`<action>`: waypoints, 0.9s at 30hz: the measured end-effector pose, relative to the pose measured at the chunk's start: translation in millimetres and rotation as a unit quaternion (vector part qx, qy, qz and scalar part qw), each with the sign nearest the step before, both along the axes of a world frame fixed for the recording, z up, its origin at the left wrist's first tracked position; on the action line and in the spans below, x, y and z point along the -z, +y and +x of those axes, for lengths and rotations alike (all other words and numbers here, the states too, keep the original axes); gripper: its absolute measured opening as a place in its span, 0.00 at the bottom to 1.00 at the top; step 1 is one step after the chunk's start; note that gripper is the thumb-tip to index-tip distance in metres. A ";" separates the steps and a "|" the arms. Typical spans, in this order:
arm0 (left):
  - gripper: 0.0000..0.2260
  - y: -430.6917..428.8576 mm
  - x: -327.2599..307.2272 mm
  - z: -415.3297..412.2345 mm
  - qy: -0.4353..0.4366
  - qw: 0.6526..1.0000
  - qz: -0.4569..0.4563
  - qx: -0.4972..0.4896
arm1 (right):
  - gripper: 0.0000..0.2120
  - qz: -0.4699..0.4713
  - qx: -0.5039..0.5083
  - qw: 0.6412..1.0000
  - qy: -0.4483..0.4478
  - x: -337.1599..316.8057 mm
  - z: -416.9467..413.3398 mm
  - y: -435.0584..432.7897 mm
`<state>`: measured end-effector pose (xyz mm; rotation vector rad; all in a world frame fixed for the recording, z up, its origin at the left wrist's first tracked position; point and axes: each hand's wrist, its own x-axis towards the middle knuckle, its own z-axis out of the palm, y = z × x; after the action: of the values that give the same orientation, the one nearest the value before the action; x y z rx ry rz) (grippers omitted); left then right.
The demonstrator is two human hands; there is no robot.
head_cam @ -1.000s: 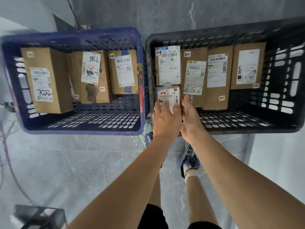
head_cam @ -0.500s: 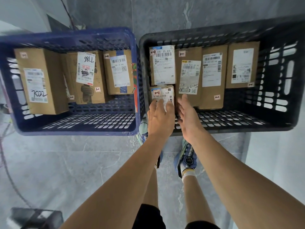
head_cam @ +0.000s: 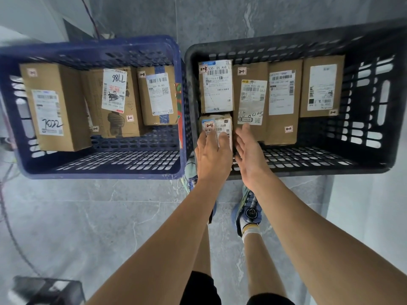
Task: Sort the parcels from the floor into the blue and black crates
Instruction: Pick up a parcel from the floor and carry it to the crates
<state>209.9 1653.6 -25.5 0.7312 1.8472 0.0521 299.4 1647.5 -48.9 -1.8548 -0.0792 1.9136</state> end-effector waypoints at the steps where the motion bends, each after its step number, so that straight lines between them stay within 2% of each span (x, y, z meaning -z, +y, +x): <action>1: 0.24 -0.1 -1.6 0.5 -0.004 1.000 0.001 -0.004 | 0.15 0.003 -0.001 1.000 0.002 1.4 1.1 0.2; 5: 0.25 6.0 -17.8 2.2 -0.015 1.000 0.011 -0.020 | 0.29 0.022 -0.001 1.000 0.009 -9.8 6.7 4.4; 9: 0.21 22.9 -59.6 2.0 -0.046 0.998 0.047 -0.013 | 0.32 0.047 0.005 0.999 -0.001 -51.9 16.1 20.0; 12: 0.24 39.8 -110.8 5.6 -0.061 0.995 0.063 -0.044 | 0.32 0.087 0.026 0.996 -0.010 -99.9 29.5 35.7; 20: 0.28 82.1 -295.3 34.8 -0.116 0.986 0.097 -0.071 | 0.34 0.209 0.068 0.976 -0.008 -277.3 77.2 73.0; 27: 0.33 94.8 -443.5 86.3 -0.204 0.965 0.163 -0.022 | 0.31 0.317 0.102 0.942 -0.042 -440.5 122.1 72.8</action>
<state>296.2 1748.5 418.0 0.8343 1.4705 0.5103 421.5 1720.3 391.7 -1.4342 -0.4570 1.4362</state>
